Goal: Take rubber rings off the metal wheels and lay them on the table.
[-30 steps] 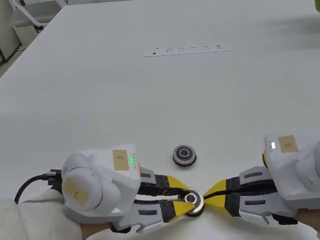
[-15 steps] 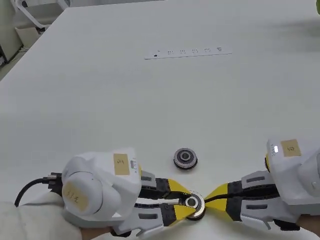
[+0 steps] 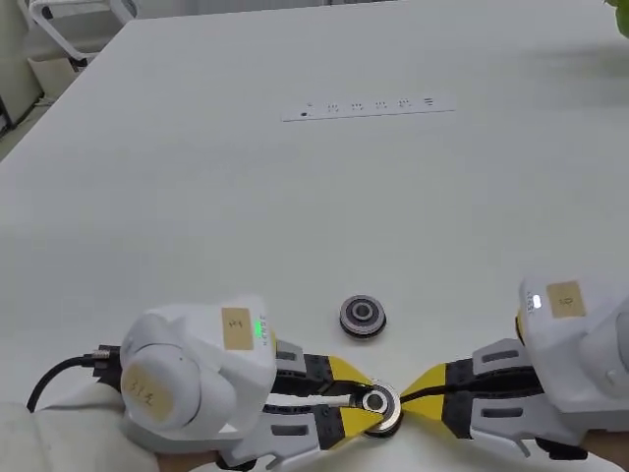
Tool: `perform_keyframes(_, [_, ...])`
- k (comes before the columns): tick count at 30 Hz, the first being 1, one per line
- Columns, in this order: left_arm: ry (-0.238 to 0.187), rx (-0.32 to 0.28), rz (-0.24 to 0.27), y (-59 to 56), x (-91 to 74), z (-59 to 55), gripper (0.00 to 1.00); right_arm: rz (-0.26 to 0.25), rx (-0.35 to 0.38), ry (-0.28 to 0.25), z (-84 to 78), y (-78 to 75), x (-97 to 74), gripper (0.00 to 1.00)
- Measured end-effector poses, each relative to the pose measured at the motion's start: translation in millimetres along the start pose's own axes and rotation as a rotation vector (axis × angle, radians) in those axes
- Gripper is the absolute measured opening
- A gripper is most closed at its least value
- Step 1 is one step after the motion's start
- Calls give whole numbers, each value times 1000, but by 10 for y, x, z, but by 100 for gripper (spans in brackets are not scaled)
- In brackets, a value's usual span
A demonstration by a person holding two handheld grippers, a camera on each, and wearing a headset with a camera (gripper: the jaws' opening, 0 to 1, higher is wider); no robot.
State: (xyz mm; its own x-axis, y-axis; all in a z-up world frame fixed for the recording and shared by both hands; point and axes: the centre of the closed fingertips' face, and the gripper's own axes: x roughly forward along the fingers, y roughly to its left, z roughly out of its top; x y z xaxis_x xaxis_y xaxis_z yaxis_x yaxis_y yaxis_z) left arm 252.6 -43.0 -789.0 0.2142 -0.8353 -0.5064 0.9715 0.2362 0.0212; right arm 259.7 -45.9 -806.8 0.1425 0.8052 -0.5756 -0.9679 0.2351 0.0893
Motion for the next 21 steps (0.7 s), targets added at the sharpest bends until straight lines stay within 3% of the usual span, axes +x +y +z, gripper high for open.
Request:
perform_keyframes(14, [0,2,3,1,1,4,13,-21,-69,24,-2,-11,-4,0])
perform_keyframes(21, [-1,-7,6,9,1,4,13,-40,-150,48,-1,-6,6,0])
